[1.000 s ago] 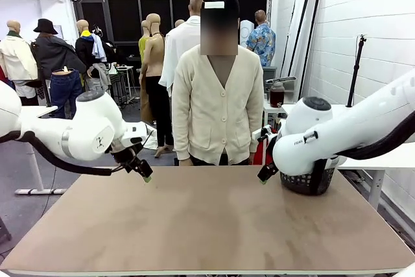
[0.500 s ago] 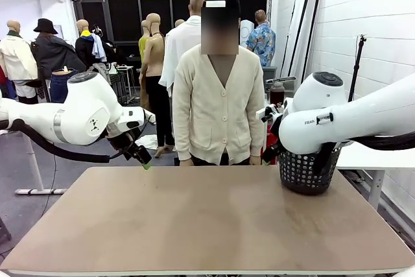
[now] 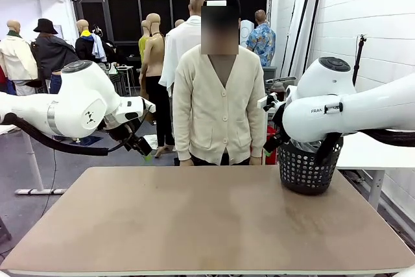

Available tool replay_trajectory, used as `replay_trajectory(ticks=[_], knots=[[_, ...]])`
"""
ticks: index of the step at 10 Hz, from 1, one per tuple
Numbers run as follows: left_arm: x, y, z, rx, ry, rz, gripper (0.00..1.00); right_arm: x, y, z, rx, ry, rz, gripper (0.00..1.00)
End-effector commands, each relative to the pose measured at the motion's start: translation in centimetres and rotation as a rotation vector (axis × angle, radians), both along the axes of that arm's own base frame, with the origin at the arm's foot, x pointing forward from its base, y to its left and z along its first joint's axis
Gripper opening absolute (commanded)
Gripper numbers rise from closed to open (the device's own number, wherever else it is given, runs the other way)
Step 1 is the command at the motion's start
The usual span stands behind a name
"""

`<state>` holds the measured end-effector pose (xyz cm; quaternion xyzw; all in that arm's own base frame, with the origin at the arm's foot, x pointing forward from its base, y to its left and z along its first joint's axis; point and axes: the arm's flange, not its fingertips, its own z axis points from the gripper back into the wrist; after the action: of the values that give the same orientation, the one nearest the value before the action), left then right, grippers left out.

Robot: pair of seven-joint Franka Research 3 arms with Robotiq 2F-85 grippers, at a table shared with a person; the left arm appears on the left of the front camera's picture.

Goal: Fold the training pants.
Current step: Grab both ends of the Training pants handed by a person.

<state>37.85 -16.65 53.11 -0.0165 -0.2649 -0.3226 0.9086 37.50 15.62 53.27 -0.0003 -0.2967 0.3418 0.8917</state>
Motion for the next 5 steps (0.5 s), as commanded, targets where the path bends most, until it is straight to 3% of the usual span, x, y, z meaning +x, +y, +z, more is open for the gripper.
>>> replay_trajectory(ticks=[1, 5], knots=[[-0.8, 0.1, 1.1, 0.015, -0.006, -0.013, 1.00, -0.3, -0.3, 1.0, -0.024, -0.001, 0.018, 1.00], [-1.9, -0.3, 2.1, 0.013, -0.043, -0.002, 1.00, -0.3, -0.4, 1.2, -0.011, 0.012, 0.028, 1.00]])
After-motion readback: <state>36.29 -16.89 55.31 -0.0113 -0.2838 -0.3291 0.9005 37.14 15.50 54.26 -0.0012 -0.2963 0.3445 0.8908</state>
